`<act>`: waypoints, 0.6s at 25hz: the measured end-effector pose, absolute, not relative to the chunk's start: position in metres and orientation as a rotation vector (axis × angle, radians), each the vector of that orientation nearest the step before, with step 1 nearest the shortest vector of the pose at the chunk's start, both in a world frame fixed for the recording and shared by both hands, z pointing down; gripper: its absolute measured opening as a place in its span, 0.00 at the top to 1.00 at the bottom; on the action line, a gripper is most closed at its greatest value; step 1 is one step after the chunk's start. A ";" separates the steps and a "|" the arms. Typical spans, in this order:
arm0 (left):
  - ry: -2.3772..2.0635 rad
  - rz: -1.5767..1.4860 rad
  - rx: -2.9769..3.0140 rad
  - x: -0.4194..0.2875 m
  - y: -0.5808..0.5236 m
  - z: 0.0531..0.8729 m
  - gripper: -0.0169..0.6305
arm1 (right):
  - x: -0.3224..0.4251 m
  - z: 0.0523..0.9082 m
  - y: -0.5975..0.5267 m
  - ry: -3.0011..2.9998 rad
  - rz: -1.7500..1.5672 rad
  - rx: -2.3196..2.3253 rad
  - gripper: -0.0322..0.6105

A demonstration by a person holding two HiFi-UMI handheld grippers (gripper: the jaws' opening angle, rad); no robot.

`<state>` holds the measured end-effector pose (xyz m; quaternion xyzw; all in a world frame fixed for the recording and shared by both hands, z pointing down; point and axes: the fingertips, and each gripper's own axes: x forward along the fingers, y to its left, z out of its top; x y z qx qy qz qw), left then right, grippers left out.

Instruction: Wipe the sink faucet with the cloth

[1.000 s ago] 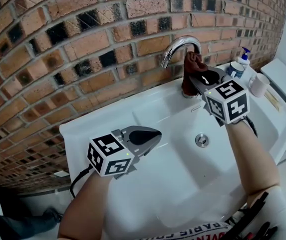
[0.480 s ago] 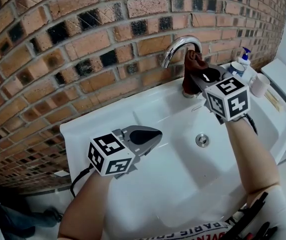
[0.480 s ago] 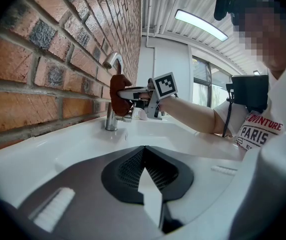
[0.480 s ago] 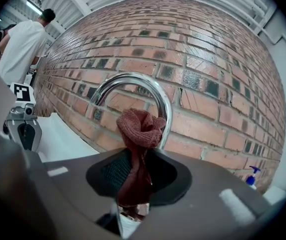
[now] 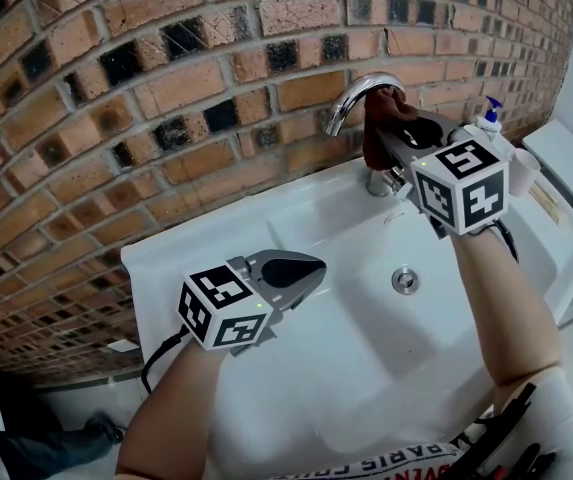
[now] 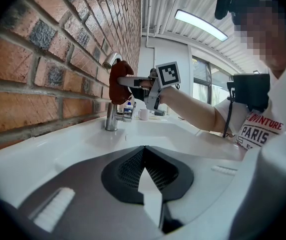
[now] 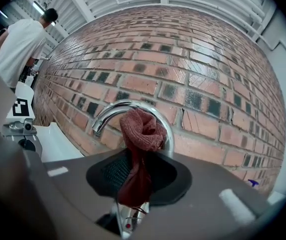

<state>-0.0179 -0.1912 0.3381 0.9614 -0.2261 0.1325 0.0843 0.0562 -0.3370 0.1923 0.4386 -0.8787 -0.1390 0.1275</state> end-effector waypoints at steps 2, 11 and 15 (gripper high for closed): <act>-0.674 0.395 2.868 -0.018 -0.191 0.338 0.97 | 0.051 0.191 -0.332 -2.570 -0.413 1.257 0.81; -0.674 0.396 2.868 -0.018 -0.191 0.338 0.97 | 0.021 0.193 -0.308 -2.616 -0.459 1.145 0.81; -0.675 0.396 2.868 -0.018 -0.191 0.338 0.97 | 0.009 0.202 -0.300 -2.623 -0.460 1.100 0.81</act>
